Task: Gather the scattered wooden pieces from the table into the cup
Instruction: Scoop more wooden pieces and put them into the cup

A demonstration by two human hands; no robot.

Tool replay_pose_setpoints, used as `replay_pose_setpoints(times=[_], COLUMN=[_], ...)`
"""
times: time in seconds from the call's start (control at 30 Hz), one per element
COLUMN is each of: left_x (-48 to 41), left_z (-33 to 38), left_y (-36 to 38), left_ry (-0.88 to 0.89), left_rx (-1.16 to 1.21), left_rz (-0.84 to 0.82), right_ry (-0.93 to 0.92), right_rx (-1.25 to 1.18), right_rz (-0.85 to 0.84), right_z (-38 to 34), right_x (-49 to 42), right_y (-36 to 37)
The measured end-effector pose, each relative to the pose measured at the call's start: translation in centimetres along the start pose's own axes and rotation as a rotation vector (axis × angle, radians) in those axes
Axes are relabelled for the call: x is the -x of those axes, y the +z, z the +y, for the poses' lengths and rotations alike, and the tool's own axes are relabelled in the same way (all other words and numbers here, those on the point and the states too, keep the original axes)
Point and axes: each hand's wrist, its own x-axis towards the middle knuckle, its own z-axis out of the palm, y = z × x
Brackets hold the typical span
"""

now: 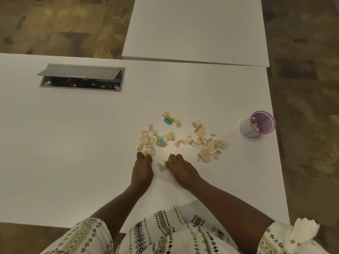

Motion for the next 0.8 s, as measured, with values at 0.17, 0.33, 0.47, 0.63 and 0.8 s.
replay_pose_setpoints(times=[0.17, 0.33, 0.47, 0.63, 0.8], left_x=[0.3, 0.4, 0.3, -0.1, -0.4], left_z=[1.2, 3.2, 6.0, 10.8, 17.1], left_y=[0.3, 0.0, -0.4, -0.3, 0.4], left_ry=[-0.054, -0.144, -0.345, -0.466, -0.449], left_rx=[0.070, 0.300, 0.612, 0.910, 1.054], left_rz=[0.015, 0.009, -0.037, -0.132, -0.243], right_ry=[0.195, 0.619, 0.951, 1.118, 1.104], right_rx=[-0.164, -0.733, -1.133, -1.599, -2.024], right_rz=[0.081, 0.212, 0.219, 0.287, 0.400], right_z=[1.5, 2.7, 4.2, 6.3, 9.4], right_x=[1.2, 1.3, 1.8, 2.9, 4.3], right_y=[-0.6, -3.2, -5.6, -7.0, -9.6])
